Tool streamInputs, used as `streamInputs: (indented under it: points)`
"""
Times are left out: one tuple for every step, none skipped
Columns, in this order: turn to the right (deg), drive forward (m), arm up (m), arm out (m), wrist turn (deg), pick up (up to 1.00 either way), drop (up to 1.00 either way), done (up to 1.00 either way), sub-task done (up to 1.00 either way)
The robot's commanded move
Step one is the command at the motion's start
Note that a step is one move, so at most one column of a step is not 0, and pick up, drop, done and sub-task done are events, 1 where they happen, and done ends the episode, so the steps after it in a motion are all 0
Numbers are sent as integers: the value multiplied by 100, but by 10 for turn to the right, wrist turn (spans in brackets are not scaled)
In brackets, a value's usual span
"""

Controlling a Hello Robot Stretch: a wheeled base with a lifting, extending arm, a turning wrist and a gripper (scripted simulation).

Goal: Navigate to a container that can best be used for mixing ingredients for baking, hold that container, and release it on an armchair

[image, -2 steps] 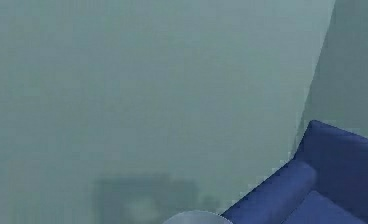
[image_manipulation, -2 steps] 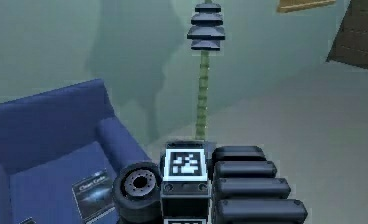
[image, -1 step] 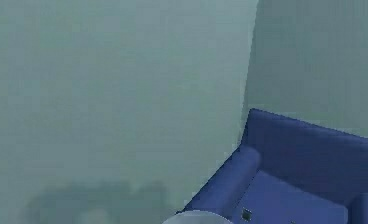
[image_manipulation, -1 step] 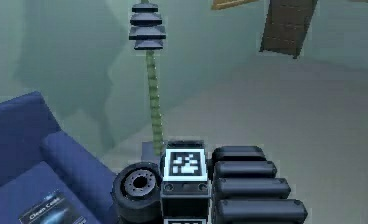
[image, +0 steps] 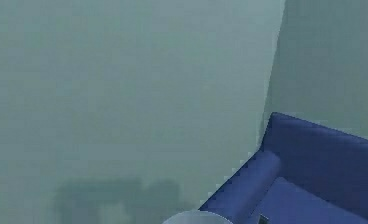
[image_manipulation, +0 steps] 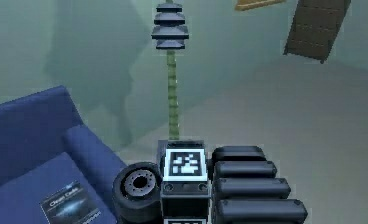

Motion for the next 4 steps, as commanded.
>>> streamInputs:
  points:
    - [-30, 0, 0, 0, 0, 0, 0, 0, 0]
    - [450, 0, 0, 0, 0, 0, 0, 0, 0]
    - [0, 30, 0, 0, 0, 0, 0, 0, 0]
    - [-450, 0, 0, 0, 0, 0, 0, 0, 0]
